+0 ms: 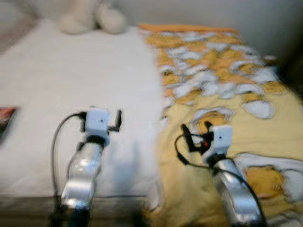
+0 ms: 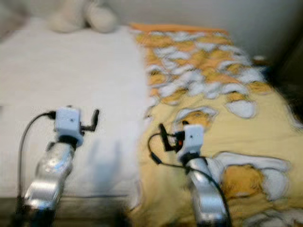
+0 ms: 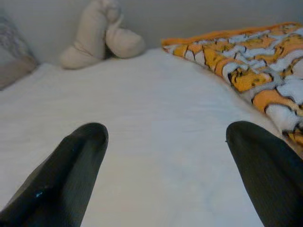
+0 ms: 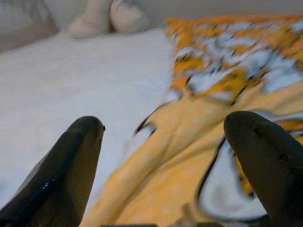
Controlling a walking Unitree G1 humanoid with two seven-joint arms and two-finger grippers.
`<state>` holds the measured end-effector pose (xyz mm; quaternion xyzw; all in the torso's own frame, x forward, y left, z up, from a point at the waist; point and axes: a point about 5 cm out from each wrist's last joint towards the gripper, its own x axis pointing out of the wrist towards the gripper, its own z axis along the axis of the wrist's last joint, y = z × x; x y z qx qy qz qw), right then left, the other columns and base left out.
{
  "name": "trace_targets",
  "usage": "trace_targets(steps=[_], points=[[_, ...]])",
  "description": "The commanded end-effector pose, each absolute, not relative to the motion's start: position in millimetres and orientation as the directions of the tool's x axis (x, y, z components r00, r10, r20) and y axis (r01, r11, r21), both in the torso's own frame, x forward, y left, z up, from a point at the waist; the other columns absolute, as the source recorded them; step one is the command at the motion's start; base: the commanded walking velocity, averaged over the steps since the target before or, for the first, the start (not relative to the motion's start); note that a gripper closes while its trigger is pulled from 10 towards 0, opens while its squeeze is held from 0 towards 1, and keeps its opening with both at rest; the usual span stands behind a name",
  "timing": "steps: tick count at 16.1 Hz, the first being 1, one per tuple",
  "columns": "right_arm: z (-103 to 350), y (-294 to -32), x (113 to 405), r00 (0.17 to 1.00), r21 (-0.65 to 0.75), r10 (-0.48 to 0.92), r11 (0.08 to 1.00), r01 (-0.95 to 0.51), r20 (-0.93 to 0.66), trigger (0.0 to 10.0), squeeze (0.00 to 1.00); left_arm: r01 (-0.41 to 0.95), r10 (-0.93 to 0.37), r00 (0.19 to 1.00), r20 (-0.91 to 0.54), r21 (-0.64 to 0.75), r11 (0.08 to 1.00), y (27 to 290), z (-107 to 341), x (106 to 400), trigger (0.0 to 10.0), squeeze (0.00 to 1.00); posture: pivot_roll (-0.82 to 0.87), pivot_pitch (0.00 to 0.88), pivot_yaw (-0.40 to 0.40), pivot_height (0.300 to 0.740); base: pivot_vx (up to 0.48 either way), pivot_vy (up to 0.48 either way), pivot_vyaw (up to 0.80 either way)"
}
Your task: Clean up the room
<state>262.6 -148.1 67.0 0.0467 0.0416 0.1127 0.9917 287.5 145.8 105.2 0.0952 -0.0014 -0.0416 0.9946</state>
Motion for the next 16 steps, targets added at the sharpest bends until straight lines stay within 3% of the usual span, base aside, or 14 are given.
trace_targets(steps=[1, 5, 10, 16], points=[[71.8, -147.4, 266.2, 0.971, 0.103, 0.232, 0.969, -0.227, -0.047, 10.0, 0.00, 0.098, -0.099, 0.995, -0.005, 0.207, 0.973, 146.1, 105.0, 288.1, 10.0, 0.00, 0.02, 0.000, -0.043, 0.740, 0.000, 0.000, 0.74], [70.4, -145.9, 267.9, 0.969, 0.100, 0.243, 0.966, -0.237, -0.051, 10.0, 0.00, 0.116, -0.118, 0.993, -0.002, 0.216, 0.969, 142.3, 103.7, 290.2, 10.0, 0.00, 0.02, 0.000, -0.047, 0.740, 0.000, 0.000, 0.73], [69.7, -149.7, 271.5, 0.979, 0.062, 0.198, 0.979, -0.195, -0.051, 10.0, 0.00, 0.125, -0.116, 0.992, -0.058, 0.203, 0.971, 147.4, 92.3, 296.6, 10.0, 0.00, 0.03, 0.000, -0.051, 0.740, 0.000, 0.000, 0.00], [69.8, -152.6, 267.9, 0.985, 0.063, 0.168, 0.984, -0.165, -0.038, 10.0, 0.00, 0.172, -0.162, 0.983, -0.093, 0.112, 0.979, 140.0, 83.9, 300.6, 10.0, 0.00, 0.00, 0.000, -0.038, 0.740, 0.000, 0.000, 0.74]])
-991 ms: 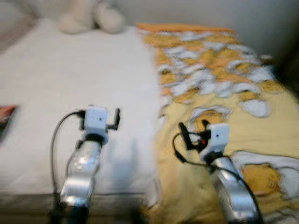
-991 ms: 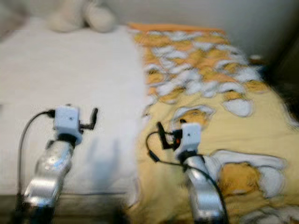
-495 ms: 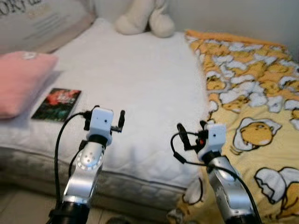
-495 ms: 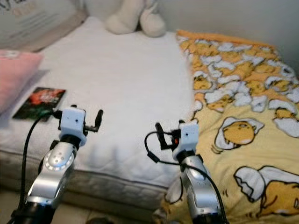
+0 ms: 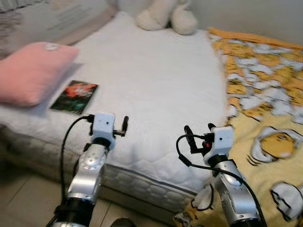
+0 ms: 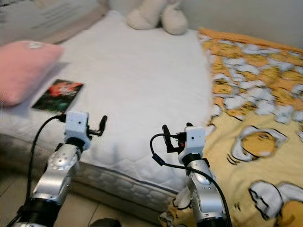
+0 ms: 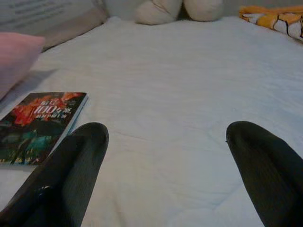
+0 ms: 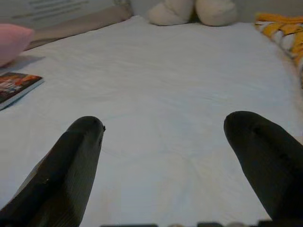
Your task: Clean up the room
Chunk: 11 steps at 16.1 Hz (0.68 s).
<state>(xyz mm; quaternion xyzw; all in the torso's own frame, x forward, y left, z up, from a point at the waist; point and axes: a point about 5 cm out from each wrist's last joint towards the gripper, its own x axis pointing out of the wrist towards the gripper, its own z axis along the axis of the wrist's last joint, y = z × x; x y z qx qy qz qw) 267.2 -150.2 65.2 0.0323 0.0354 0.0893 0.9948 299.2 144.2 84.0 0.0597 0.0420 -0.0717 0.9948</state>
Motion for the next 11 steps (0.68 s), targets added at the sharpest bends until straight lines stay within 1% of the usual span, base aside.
trace_targets(steps=[1, 6, 8, 11], points=[[69.9, -153.0, 267.8, 0.985, 0.064, 0.166, 0.985, -0.163, -0.038, 10.0, 0.00, 0.192, -0.183, 0.979, -0.089, 0.110, 0.975, 136.9, 84.3, 301.3, 10.0, 0.00, 0.00, 0.000, -0.034, 0.740, 0.000, 0.000, 0.73], [67.8, -157.7, 264.7, 0.988, 0.067, 0.149, 0.987, -0.146, -0.047, 10.0, 0.00, 0.223, -0.214, 0.973, -0.091, 0.111, 0.968, 132.2, 82.4, 301.2, 10.0, 0.00, -0.01, 0.000, -0.027, 0.740, 0.000, 0.000, 0.71], [67.5, -158.1, 263.2, 0.988, 0.069, 0.147, 0.987, -0.144, -0.049, 10.0, 0.00, 0.227, -0.218, 0.971, -0.094, 0.105, 0.968, 131.0, 81.0, 299.5, 10.0, 0.00, -0.02, 0.000, -0.026, 0.740, -0.289, 0.386, 0.69], [65.4, -159.3, 262.6, 0.987, 0.072, 0.147, 0.987, -0.143, -0.061, 10.0, 0.00, 0.248, -0.239, 0.968, -0.077, 0.136, 0.959, 127.5, 81.7, 298.8, 10.0, 0.00, -0.02, 0.000, -0.030, 0.740, -0.321, 0.361, 0.68]])
